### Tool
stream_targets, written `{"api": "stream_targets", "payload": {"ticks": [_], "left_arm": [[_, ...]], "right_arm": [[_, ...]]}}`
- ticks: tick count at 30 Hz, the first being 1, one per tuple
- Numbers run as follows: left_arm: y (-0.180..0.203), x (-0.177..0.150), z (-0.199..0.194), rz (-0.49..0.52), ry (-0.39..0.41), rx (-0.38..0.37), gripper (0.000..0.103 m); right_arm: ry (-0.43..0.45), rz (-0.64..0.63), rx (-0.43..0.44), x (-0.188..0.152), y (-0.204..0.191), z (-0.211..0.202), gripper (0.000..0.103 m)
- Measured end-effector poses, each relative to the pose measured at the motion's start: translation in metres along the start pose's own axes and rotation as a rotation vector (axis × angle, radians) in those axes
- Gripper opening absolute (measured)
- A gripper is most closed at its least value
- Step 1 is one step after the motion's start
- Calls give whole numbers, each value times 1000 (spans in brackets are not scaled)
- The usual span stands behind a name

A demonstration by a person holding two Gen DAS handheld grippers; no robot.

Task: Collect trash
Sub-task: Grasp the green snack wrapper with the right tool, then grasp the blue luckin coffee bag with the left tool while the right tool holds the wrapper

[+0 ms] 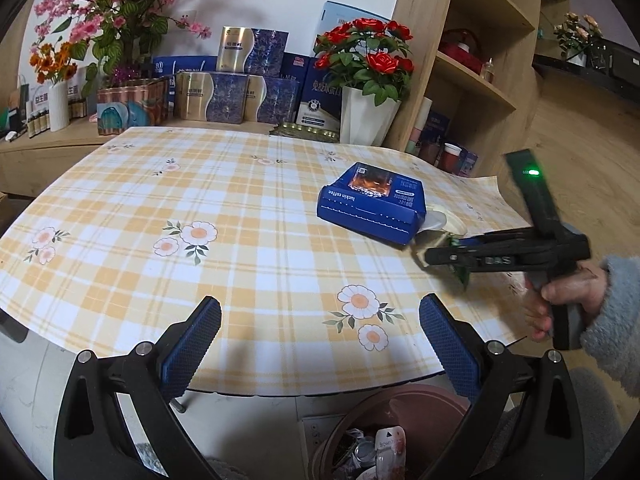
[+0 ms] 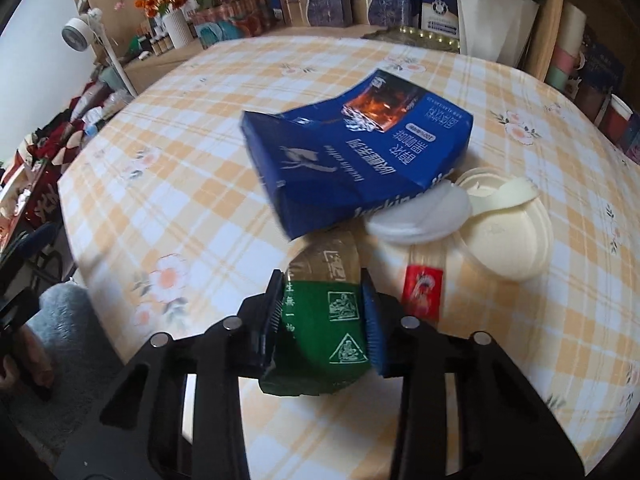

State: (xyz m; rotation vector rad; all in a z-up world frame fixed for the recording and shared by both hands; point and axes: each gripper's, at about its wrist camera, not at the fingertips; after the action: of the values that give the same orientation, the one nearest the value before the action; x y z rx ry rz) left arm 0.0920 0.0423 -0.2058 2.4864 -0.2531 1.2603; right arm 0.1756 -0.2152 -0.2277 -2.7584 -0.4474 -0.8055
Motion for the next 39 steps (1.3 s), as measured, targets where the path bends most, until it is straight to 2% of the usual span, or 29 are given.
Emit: {"api": "stream_targets", "payload": {"ticks": [6,10,12,16,19,22,30,35,39], "left_arm": [[2,-1,5,-3,-28,-13,97],[7,7,20,-24,-121,-23,97],[18,18,29,-3,-148,-41,97],[75,49,61,213,-156,-44,95],[106,66,105,302,-233,-42,77],[129,75,145,419,-280,32,71],[155,75,190,636,-357,140,70],[161,64,213,788,-402,262,69],[169,56,222,914,-397,337,69]], "right_arm": [[161,148,25,-38,19,-50,36],[244,275,-7,-70,47,-73,36],[273,324,-4,-79,57,-79,36],[313,367,-40,-85,72,-90,36],[365,396,-47,-89,83,-100,36],[411,433,-31,-93,92,-108,36],[441,494,-28,-108,112,-111,36],[459,515,-5,-114,117,-111,36],[469,519,10,-116,117,-111,36]]}}
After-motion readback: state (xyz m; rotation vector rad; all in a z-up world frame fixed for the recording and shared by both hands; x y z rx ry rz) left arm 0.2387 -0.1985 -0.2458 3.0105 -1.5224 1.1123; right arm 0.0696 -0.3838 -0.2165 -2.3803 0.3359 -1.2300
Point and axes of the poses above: each gripper's, at about its wrist camera, not at the fingertips, and z roughly the way its jaws point, y to its right, x to its top
